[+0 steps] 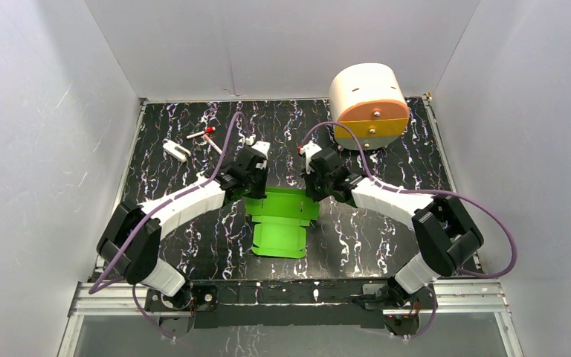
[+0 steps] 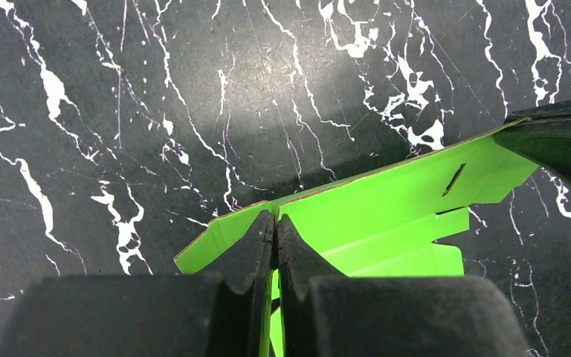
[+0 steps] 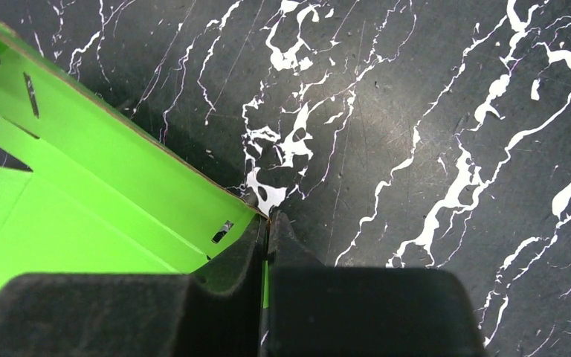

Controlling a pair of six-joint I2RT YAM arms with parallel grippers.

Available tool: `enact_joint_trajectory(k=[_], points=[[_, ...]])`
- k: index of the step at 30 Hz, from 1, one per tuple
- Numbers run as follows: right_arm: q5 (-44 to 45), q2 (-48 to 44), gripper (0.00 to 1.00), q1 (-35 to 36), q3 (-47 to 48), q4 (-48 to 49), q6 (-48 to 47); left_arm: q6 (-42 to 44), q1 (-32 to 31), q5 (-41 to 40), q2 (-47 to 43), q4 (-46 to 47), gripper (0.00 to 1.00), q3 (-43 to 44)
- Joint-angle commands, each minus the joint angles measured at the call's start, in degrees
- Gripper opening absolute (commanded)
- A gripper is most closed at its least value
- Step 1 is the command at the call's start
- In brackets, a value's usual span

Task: Fold the paper box

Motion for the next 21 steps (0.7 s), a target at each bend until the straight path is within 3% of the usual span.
enact_joint_trajectory(k=[1, 14, 18, 21], points=[[3.6, 1.3, 0.08, 0.8, 4.3, 1.7, 3.8, -6.3, -0.4, -2.7, -4.9, 2.8, 0.00, -3.0], [3.6, -3.8, 0.15, 2.8, -3.4, 9.5, 4.6, -7.6, -1.1, -4.4, -10.9, 18.0, 0.00, -15.1], [3.6, -7.2, 0.27, 2.8, -7.8, 13.3, 0.7, -4.4, -1.1, -3.9, -12.7, 23.4, 0.00, -19.0], [3.7, -10.5, 0.39, 2.7, -8.5, 11.4, -4.2, -1.8, -1.1, -4.0, -13.0, 22.5, 0.00, -19.2]])
